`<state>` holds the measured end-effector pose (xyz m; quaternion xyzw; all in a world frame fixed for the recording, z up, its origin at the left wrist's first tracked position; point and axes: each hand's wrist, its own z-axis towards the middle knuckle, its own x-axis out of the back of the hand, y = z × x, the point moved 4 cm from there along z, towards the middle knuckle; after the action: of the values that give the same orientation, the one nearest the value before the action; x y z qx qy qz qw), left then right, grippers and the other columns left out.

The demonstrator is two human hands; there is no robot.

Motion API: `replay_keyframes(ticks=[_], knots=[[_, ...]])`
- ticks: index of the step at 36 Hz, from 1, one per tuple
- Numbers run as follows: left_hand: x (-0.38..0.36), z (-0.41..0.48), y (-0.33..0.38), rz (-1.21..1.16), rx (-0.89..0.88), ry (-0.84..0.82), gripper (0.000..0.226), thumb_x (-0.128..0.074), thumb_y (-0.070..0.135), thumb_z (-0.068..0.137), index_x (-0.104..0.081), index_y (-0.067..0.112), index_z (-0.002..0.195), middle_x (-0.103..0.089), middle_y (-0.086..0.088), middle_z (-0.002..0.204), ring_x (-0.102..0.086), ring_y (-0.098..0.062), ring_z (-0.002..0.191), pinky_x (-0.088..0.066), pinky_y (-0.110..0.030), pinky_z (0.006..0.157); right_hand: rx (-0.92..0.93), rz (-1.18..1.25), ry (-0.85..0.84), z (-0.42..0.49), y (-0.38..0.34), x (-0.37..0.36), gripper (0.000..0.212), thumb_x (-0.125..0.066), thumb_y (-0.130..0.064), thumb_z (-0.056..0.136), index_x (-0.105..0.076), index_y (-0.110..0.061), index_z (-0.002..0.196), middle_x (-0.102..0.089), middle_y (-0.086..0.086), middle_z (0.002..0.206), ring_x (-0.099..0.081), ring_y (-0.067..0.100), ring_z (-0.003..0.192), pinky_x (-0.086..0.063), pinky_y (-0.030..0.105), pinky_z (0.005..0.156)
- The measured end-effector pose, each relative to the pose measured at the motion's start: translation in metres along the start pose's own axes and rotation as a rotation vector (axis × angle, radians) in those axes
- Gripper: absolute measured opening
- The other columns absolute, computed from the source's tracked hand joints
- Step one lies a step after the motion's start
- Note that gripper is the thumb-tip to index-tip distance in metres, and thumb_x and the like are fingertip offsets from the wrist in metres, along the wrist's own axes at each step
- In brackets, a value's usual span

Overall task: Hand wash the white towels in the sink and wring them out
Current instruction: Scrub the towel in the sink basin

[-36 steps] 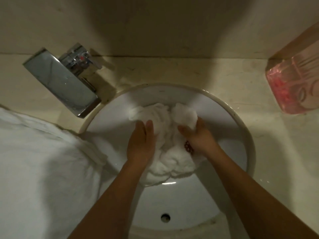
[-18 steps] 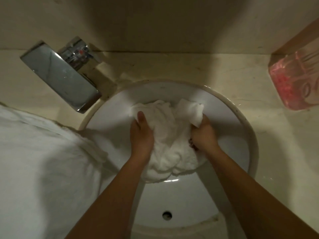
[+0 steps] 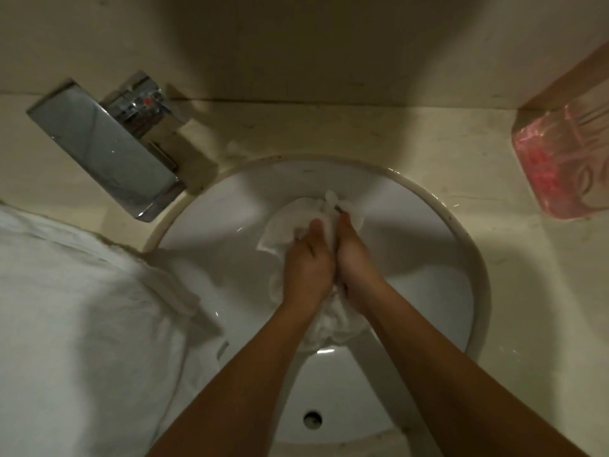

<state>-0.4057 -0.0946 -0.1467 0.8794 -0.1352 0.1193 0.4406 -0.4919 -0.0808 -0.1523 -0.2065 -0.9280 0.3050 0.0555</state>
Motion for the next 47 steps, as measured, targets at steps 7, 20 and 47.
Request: replay_keyframes(ticks=[7,20,47], knots=[[-0.004,-0.006,0.007,-0.001,0.041,0.014,0.060,-0.027,0.041,0.115,-0.064,0.000,0.138,-0.067,-0.022,0.137,-0.061,-0.032,0.131,-0.039,-0.022,0.094,0.028,-0.041,0.011,-0.002,-0.002,0.010,0.049,-0.032,-0.058,0.112,-0.070,-0.030,0.126,-0.078,0.004,0.120,-0.074,0.019,0.109,-0.058,0.038,0.102],[0.019,0.010,-0.002,0.132,-0.036,0.046,0.069,-0.020,0.055,0.112,-0.068,0.010,0.134,-0.072,-0.013,0.128,-0.065,-0.029,0.125,-0.045,-0.028,0.099,0.140,-0.456,-0.048,-0.007,-0.019,0.044,0.053,-0.046,-0.053,0.111,-0.060,-0.017,0.147,-0.070,0.008,0.138,-0.069,0.020,0.119,-0.056,0.026,0.097],[0.018,-0.010,-0.016,0.085,-0.039,0.054,0.071,-0.037,0.060,0.107,-0.051,0.007,0.152,-0.058,-0.016,0.151,-0.054,-0.032,0.141,-0.042,-0.040,0.118,0.268,-0.458,0.029,-0.024,0.003,0.024,0.057,-0.051,-0.054,0.096,-0.060,-0.018,0.139,-0.066,0.006,0.134,-0.063,0.023,0.127,-0.050,0.023,0.103]])
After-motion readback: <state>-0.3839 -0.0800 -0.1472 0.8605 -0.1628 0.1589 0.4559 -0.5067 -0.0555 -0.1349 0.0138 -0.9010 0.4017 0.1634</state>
